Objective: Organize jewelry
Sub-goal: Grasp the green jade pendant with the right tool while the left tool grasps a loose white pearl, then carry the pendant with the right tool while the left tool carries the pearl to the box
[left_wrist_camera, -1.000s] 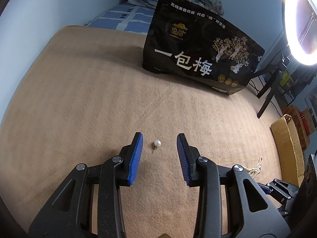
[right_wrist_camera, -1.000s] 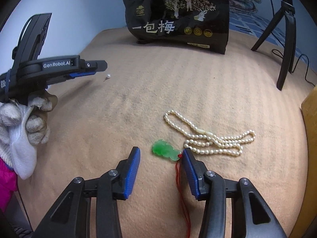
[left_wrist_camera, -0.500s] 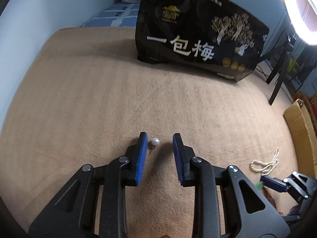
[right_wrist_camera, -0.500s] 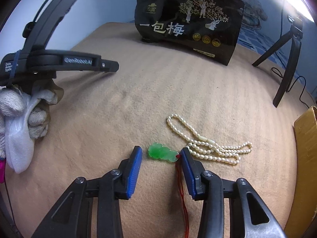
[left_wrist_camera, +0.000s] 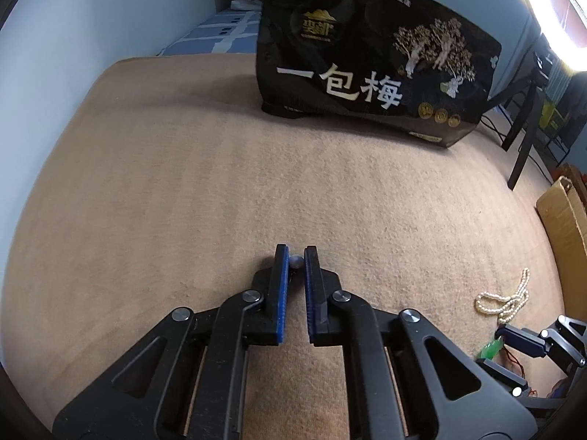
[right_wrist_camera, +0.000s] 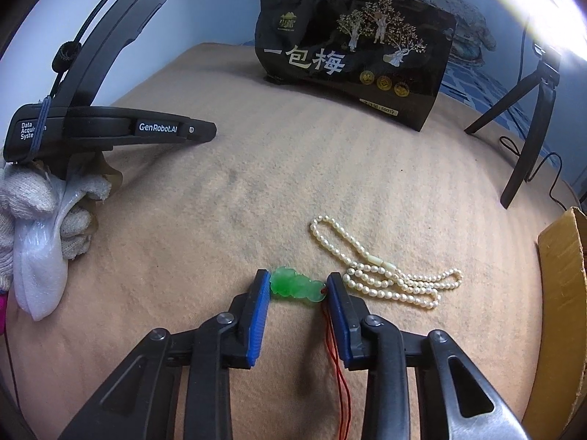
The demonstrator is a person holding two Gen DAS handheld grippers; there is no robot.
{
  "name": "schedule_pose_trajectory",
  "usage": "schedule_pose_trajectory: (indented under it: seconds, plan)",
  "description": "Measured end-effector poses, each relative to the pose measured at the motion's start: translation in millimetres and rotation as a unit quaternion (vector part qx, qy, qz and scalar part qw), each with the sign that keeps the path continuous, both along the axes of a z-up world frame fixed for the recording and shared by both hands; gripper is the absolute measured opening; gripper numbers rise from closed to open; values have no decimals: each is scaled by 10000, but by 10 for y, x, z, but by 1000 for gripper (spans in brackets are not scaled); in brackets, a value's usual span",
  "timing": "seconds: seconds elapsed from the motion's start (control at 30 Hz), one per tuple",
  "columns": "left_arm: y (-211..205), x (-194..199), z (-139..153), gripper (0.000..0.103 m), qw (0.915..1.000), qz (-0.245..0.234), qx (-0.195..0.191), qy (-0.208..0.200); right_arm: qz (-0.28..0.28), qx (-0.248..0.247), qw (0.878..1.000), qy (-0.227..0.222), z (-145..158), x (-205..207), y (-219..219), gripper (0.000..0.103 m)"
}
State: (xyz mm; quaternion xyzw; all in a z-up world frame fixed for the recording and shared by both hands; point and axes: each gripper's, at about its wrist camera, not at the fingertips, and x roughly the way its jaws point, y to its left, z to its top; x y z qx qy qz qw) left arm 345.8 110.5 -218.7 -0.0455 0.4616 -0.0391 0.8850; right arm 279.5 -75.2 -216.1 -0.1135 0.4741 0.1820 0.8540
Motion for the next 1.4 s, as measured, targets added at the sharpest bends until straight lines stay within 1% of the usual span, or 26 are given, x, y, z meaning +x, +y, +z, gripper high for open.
schedule_pose_trajectory:
  seconds: [0.13, 0.37, 0.5, 0.73, 0.87, 1.07, 1.23, 1.4]
  plan:
    - [28, -65, 127, 6, 9999, 70, -61, -81, -35, 60, 10000, -7, 75, -67, -87, 32]
    - [-111, -257, 485, 6, 9994, -75, -101, -317, -75, 171, 9998, -87, 292, -215, -252, 32]
    - [-265, -416, 712, 6, 9986, -262, -141, -443, -180, 247, 9993, -209, 484, -324, -400, 32]
    - [-603, -761, 1134, 6, 9953, -630, -230, -698, -523, 415, 9964, -520, 869, -511, -775, 32]
    - [-784, -918, 1313, 6, 9933, -794, -306, -776, -683, 477, 9940, -708, 1056, -627, -998, 32]
    - [-1093, -1097, 1490, 6, 9903, -1023, -378, -860, -952, 581, 9884, -1034, 1351, -773, -1347, 32]
    - [-1403, -1184, 1593, 6, 9872, -1230, -449, -906, -1173, 654, 9814, -1371, 1616, -872, -1643, 32]
    - [-1747, -1221, 1634, 6, 9837, -1456, -522, -917, -1427, 729, 9748, -1555, 1758, -928, -1939, 32]
